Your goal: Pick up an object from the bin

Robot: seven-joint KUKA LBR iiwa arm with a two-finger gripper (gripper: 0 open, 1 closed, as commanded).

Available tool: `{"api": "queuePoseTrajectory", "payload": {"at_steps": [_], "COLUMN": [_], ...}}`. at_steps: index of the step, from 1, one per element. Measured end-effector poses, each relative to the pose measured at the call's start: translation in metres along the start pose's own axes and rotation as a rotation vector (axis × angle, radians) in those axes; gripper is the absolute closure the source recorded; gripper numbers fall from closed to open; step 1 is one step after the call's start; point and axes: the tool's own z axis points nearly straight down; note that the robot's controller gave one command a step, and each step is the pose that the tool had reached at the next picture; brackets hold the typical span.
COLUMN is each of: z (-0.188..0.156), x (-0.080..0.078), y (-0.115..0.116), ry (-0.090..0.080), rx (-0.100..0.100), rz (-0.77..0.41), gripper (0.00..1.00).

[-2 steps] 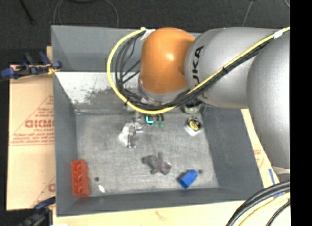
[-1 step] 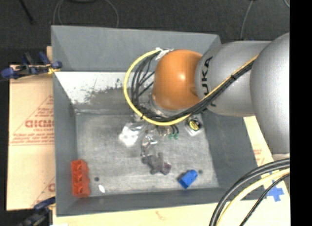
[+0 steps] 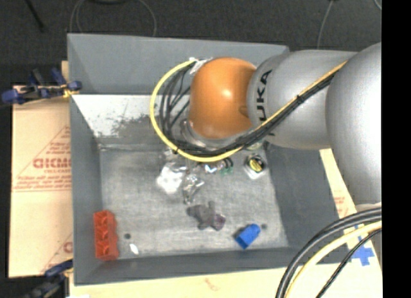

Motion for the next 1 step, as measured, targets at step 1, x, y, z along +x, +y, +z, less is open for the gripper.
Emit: {"api": "queuePoseTrajectory", "payload": {"at_steps": [1], "z": [0.0484], "x": [0.0027], "y": [-0.0155], "ry": [-0.018], "rx": [-0.001], "rz": [0.064], "gripper": [0.00]}}
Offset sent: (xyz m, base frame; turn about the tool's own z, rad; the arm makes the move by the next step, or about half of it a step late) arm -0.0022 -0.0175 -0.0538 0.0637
